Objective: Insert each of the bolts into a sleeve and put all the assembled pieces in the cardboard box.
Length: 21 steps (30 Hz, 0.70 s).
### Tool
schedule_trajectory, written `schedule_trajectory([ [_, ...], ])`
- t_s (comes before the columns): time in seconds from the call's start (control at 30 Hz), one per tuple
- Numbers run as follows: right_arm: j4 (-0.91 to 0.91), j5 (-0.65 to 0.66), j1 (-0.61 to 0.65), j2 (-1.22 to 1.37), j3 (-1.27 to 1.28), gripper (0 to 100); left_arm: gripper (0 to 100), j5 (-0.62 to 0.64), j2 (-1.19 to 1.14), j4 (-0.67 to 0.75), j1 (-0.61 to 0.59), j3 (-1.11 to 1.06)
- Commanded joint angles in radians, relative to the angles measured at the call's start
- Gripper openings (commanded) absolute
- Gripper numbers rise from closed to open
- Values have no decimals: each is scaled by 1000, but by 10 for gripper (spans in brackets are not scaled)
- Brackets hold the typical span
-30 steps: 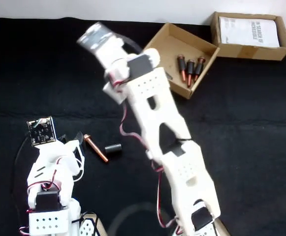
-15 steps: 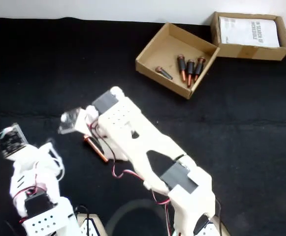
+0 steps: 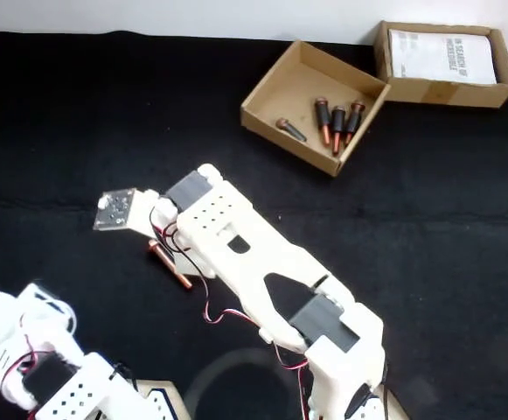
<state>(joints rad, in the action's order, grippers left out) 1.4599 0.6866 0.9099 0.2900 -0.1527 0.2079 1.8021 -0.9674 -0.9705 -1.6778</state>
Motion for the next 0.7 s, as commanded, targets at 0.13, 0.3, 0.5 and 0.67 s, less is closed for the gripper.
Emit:
schedule_trajectory([
  [0.13,-88,11,-7,59,-7,264,161,-3,7,-2,-71,-18],
  [0.3,-93,12,-1,116,-7,264,162,-3,8,2,-71,-18],
  [0.5,-150,12,-5,176,-7,264,162,-3,10,0,-71,-18],
  [0.67,-202,12,-22,226,-8,264,162,-3,12,-2,-71,-18],
])
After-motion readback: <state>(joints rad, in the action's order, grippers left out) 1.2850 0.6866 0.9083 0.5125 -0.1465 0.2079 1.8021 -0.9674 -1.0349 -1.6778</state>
